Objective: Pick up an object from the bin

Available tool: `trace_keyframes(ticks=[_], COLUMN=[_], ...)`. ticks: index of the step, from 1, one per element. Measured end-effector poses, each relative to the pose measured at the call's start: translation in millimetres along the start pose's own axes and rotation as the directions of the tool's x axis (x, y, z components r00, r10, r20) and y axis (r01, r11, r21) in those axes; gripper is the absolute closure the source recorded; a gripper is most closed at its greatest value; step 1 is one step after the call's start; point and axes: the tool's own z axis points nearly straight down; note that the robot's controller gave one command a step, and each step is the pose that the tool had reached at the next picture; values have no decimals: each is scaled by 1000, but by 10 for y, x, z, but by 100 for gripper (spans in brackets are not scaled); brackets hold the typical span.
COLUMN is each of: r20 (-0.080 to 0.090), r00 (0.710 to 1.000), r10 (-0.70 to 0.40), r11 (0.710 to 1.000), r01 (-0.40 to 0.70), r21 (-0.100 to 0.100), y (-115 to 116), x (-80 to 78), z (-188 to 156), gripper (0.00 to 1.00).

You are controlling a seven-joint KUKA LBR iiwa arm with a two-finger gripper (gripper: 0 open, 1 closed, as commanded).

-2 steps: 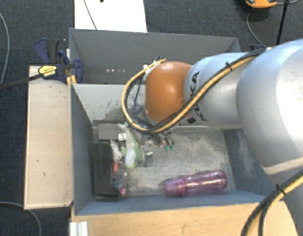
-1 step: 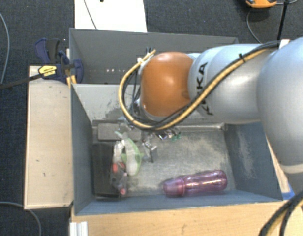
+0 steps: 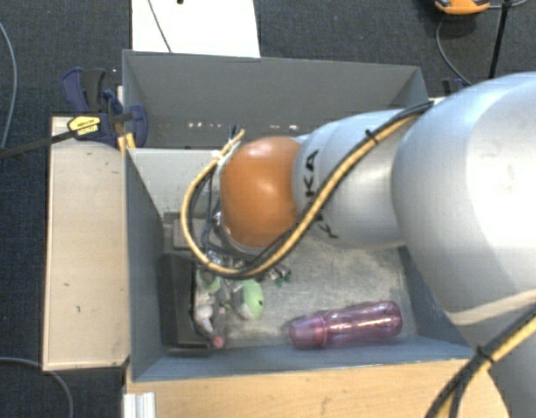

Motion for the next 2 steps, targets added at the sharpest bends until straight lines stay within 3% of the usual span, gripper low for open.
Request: trace_keyframes(ticks=[2], r20=[-2], r00=[1000], r10=[1], r11=[1000], r01=[-1], r21=[0], y=[0], x=[5], z=[-26], gripper=[100])
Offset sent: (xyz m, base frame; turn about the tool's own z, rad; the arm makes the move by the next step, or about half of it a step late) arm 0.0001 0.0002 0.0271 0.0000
